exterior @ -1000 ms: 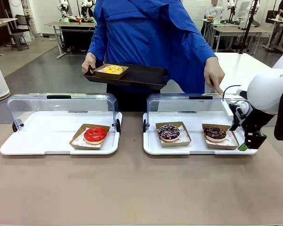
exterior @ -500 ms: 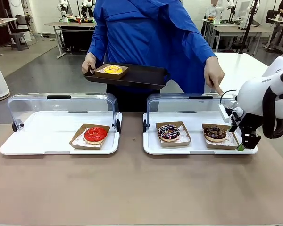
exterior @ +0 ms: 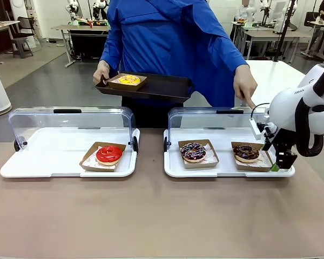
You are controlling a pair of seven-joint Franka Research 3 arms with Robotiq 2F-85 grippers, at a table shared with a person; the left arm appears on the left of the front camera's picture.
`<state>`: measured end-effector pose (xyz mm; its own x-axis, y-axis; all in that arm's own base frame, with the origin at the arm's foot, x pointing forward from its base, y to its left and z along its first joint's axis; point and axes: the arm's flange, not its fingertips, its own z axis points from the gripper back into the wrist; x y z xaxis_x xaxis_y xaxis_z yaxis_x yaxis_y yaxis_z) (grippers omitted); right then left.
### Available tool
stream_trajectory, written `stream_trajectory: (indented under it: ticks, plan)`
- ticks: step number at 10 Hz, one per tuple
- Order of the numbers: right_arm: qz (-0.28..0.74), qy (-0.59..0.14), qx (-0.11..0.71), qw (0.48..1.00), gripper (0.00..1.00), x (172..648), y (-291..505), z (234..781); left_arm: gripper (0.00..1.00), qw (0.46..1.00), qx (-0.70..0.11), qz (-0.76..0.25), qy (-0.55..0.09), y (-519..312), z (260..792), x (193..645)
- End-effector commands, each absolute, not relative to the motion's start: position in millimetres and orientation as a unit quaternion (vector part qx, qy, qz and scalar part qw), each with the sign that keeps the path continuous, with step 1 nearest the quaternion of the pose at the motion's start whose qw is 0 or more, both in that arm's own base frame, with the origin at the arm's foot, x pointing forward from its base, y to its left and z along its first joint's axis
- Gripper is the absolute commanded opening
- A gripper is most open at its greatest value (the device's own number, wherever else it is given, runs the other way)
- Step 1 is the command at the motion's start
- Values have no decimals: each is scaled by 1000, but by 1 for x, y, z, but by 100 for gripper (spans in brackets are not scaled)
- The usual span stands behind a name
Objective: Provide the desired donut to the person.
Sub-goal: Pick up and lift the Paper togo box containing the Donut pointed at by the person.
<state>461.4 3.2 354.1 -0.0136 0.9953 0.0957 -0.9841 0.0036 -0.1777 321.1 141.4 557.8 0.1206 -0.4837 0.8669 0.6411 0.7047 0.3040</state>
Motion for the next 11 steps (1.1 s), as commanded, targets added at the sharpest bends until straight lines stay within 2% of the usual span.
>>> stream_trajectory:
  ticks: [1, 2, 3, 4, 5, 6, 7, 11]
  plan:
    - [702, -111, -25, 703, 100, 468, 1, 345, 100, 749, -69, -372, -544, 141, 558, 322]
    - [701, -105, -18, 706, 100, 470, 0, 341, 100, 749, -69, -372, -544, 141, 558, 322]
    - [702, -111, -19, 703, 90, 471, -1, 338, 100, 749, -69, -372, -544, 141, 558, 322]
    - [702, -115, -17, 702, 44, 471, -1, 337, 100, 749, -69, -372, -544, 141, 558, 322]
    - [705, -112, -10, 700, 34, 471, -1, 336, 100, 749, -69, -372, -544, 141, 558, 322]
    - [704, -108, -12, 701, 38, 471, -2, 335, 100, 749, -69, -372, -544, 141, 558, 322]
    - [704, -111, -11, 702, 0, 471, -3, 335, 100, 749, -69, -372, -544, 141, 558, 322]
    - [699, -95, -8, 709, 0, 475, -6, 328, 100, 749, -69, -372, -544, 141, 558, 322]
